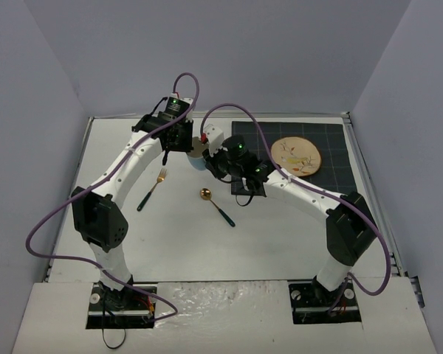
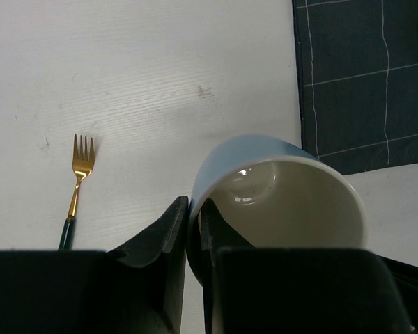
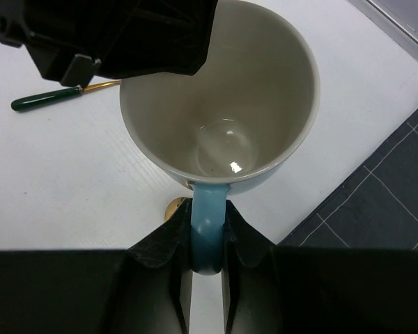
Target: Set the dinner table for one person
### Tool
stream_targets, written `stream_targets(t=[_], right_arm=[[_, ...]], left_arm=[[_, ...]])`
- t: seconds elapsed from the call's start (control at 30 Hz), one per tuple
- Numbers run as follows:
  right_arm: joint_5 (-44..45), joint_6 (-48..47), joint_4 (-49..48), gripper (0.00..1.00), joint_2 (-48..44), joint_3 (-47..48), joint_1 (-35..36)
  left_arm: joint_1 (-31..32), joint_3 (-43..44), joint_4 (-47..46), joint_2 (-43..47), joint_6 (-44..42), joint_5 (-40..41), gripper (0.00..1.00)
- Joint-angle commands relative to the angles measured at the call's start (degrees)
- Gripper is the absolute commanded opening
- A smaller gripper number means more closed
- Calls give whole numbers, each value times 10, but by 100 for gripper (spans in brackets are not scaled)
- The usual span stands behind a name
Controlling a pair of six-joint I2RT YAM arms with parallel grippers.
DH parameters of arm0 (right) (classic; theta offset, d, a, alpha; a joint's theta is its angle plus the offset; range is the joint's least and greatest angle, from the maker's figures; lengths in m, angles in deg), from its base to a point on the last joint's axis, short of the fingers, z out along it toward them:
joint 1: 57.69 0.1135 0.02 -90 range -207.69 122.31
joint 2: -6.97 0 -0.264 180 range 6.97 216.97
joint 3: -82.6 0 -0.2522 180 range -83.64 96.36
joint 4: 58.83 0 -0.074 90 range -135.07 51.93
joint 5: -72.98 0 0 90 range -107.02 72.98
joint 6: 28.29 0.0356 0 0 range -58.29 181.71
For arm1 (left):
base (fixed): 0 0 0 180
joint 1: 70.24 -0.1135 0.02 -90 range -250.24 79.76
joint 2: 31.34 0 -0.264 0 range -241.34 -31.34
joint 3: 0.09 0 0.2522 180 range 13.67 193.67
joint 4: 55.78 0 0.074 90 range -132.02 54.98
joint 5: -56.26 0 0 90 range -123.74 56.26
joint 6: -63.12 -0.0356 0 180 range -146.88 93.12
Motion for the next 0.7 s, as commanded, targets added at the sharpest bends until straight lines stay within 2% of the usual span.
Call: stream_targets(t=[0.0, 0.13, 0.3, 0.5, 0.67], right_arm=[[4, -11, -64, 1, -18, 10, -2], [12, -21, -74, 0, -28, -13, -2], [19, -27, -99, 0, -54, -44, -3], [29, -29, -114, 0, -83, -81, -12], [31, -20, -124, 0, -114, -114, -48]], left_arm=[[7, 40, -15, 34, -1, 4, 0], [7, 29, -20, 45, 1, 11, 10], [6, 24, -31, 56, 9, 11, 39], [5, 23, -32, 67, 9, 27, 59], [-5, 3, -42, 102, 4, 48, 77]])
